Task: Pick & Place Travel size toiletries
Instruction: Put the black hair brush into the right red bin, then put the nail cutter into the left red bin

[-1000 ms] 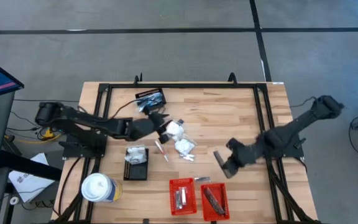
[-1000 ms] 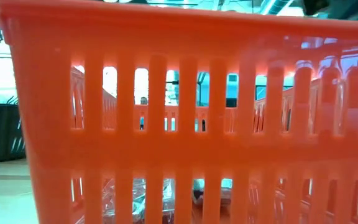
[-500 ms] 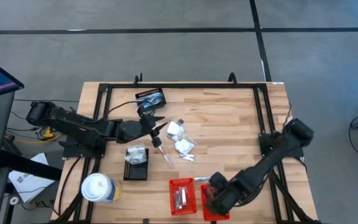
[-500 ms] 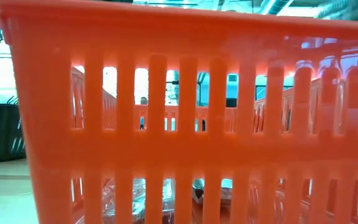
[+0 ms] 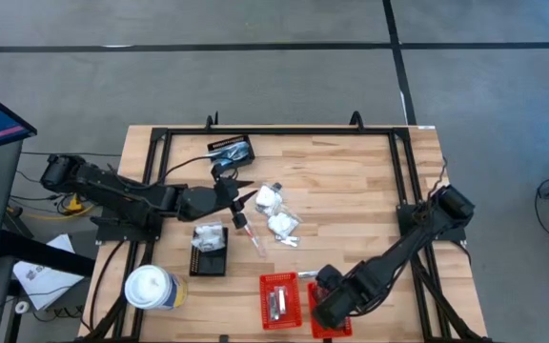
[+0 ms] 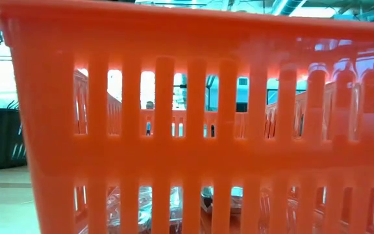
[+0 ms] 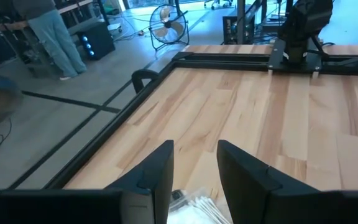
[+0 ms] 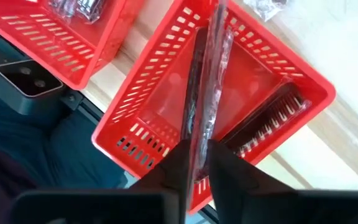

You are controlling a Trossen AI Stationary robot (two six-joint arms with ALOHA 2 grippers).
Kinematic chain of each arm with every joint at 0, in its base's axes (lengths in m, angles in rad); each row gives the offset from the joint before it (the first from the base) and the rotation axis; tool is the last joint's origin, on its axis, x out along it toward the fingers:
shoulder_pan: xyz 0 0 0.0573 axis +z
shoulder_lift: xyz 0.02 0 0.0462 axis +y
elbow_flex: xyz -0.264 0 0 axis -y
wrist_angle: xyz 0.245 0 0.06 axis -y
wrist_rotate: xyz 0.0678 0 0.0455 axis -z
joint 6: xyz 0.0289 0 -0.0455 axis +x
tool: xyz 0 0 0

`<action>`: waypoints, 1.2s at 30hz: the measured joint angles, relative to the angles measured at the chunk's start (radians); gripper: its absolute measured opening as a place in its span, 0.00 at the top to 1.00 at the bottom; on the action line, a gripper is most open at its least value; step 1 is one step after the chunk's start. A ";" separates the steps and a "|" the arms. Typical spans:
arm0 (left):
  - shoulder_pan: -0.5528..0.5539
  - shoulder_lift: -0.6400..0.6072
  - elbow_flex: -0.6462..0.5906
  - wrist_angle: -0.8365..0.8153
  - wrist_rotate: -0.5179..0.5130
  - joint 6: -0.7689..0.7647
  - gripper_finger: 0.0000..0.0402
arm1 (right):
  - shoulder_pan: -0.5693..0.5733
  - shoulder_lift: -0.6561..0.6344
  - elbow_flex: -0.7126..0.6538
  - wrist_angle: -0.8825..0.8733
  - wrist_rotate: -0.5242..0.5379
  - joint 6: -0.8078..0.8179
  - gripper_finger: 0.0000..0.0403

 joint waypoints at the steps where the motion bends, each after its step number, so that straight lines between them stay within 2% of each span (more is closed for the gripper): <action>1: 0.000 0.000 0.000 0.001 0.000 0.000 0.71 | 0.000 0.000 0.000 0.000 -0.001 -0.007 0.86; 9: -0.002 -0.001 0.000 -0.001 -0.002 0.040 0.71 | -0.020 -0.010 0.000 -0.015 -0.002 -0.090 0.69; 12: -0.022 -0.018 0.001 -0.013 -0.005 0.079 0.71 | -0.041 -0.020 0.042 -0.024 0.058 -0.205 0.67; 19: -0.108 -0.071 0.001 -0.015 -0.003 0.166 0.71 | -0.118 -0.025 0.153 -0.155 0.282 -0.736 0.69; 22: -0.146 -0.099 0.001 -0.015 -0.003 0.191 0.71 | -0.179 -0.024 0.199 -0.212 0.423 -0.876 0.71; 27: -0.203 -0.151 0.001 -0.020 -0.002 0.207 0.71 | -0.290 -0.048 0.254 -0.209 0.693 -1.034 0.72; 29: -0.223 -0.167 0.001 -0.018 -0.002 0.207 0.71 | -0.318 -0.080 0.250 -0.159 0.811 -1.095 0.72; 33: -0.253 -0.185 0.001 -0.021 -0.002 0.207 0.71 | -0.329 -0.156 0.155 -0.028 1.048 -1.196 0.72; 34: -0.259 -0.186 0.001 -0.022 -0.002 0.207 0.71 | -0.333 -0.183 0.121 0.024 1.093 -1.226 0.72; 36: -0.263 -0.185 0.001 -0.021 0.001 0.207 0.71 | -0.349 -0.257 0.044 0.196 1.109 -1.309 0.72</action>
